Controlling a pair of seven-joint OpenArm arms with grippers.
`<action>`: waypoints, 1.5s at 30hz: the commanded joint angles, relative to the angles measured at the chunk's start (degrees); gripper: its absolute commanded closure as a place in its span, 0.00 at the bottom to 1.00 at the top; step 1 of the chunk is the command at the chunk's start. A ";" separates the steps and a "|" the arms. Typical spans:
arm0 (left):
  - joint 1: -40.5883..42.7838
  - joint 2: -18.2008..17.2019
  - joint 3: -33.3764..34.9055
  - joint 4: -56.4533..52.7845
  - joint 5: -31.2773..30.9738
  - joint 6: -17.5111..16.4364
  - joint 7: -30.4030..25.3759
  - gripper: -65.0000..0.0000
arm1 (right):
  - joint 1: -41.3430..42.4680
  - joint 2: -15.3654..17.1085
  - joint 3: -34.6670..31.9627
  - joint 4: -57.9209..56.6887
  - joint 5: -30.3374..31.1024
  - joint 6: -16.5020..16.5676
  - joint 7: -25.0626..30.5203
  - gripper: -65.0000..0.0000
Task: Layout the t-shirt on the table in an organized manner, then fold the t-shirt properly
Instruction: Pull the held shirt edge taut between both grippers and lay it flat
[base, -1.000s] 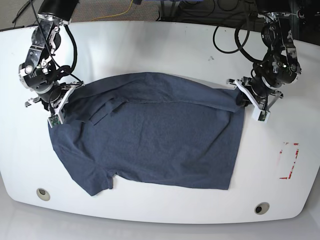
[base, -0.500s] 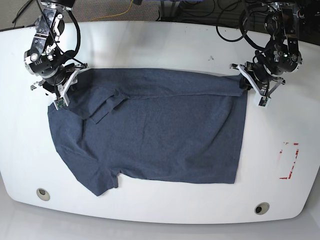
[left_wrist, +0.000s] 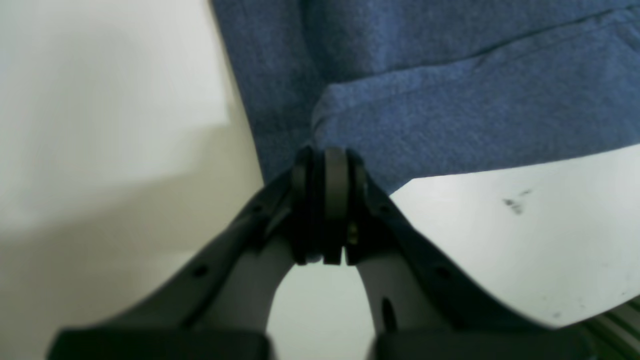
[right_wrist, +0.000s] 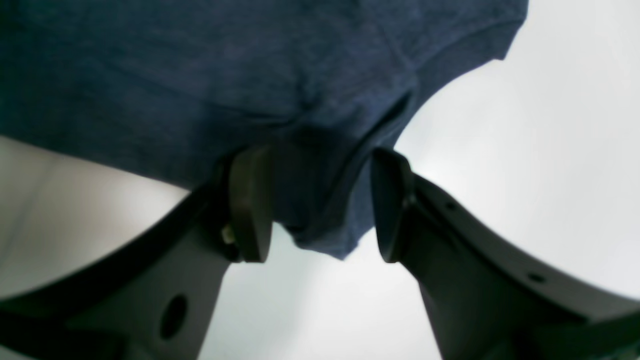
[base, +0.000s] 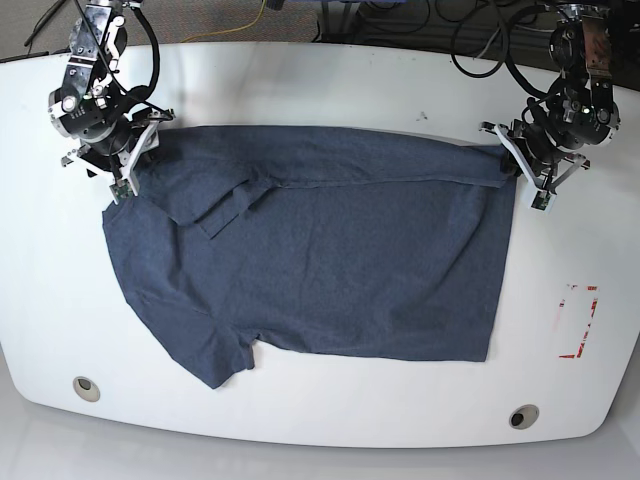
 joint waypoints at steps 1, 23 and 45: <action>-0.40 -0.70 -0.34 1.05 -0.29 -0.12 -1.11 1.00 | 0.43 1.44 0.67 1.33 0.49 -0.42 1.16 0.53; -0.76 -0.96 -1.74 1.05 3.67 -0.12 -1.20 1.00 | 15.99 1.00 0.84 -2.45 0.66 -0.33 1.25 0.53; -2.69 -0.87 -7.02 1.05 3.49 -0.12 -1.02 0.81 | 18.10 -1.37 -1.27 -10.27 0.75 -0.25 1.16 0.53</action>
